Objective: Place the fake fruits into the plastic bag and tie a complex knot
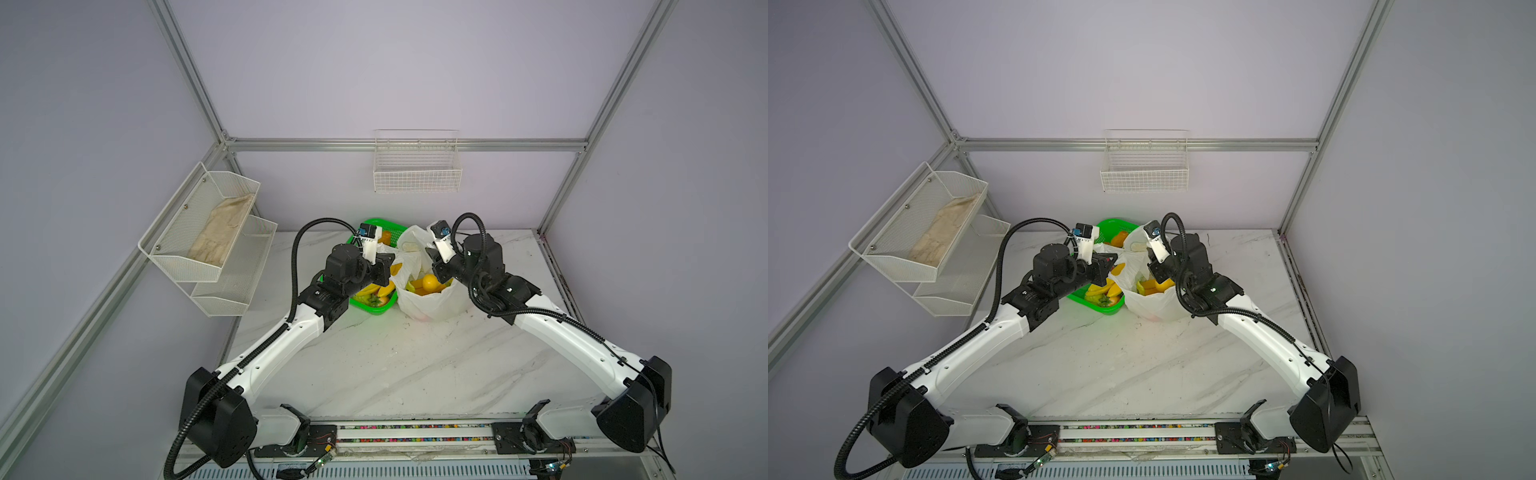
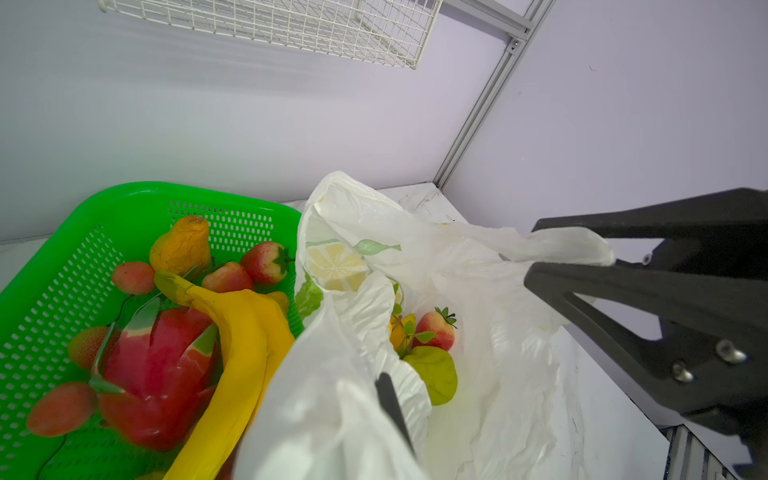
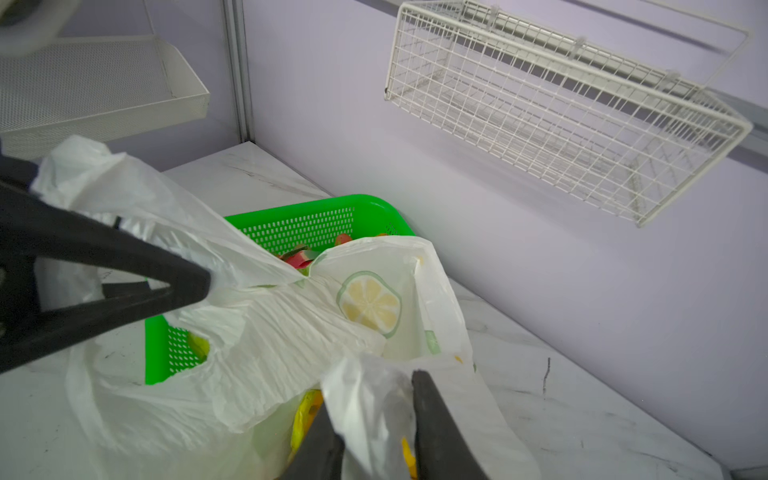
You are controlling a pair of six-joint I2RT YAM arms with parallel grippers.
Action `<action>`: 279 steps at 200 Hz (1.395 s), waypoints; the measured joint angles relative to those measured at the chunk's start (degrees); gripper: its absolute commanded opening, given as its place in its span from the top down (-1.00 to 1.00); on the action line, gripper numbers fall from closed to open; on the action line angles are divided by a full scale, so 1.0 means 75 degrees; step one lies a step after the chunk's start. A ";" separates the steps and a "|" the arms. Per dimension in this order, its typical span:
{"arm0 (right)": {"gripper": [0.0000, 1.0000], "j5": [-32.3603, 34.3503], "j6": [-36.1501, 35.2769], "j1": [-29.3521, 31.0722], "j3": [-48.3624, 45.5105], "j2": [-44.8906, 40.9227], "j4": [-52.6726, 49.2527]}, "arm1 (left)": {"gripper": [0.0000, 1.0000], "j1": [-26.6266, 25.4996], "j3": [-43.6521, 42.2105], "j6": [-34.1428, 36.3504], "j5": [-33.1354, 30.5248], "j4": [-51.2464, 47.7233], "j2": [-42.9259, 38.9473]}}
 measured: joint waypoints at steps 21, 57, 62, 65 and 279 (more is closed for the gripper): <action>0.83 0.0163 0.0458 -0.0128 -0.0318 -0.0391 0.0050 | 1.00 0.0003 0.0000 0.0108 0.0140 0.0143 -0.0026; 0.95 0.0227 0.1690 -0.0912 -0.0484 -0.1367 0.0157 | 0.68 0.0003 0.0000 0.0595 0.0595 0.0498 -0.0044; 0.96 0.0221 0.1839 -0.1040 -0.0510 -0.1498 0.0184 | 0.60 0.0003 0.0000 0.0629 0.0650 0.0507 -0.0044; 0.96 0.0216 0.1947 -0.1113 -0.0525 -0.1577 0.0198 | 0.55 0.0003 0.0000 0.0729 0.0673 0.0510 -0.0044; 0.98 -0.0956 0.2736 -0.2157 -0.0423 -0.1087 -0.0242 | -0.74 0.0647 0.0166 0.4995 0.4980 0.0213 -0.0434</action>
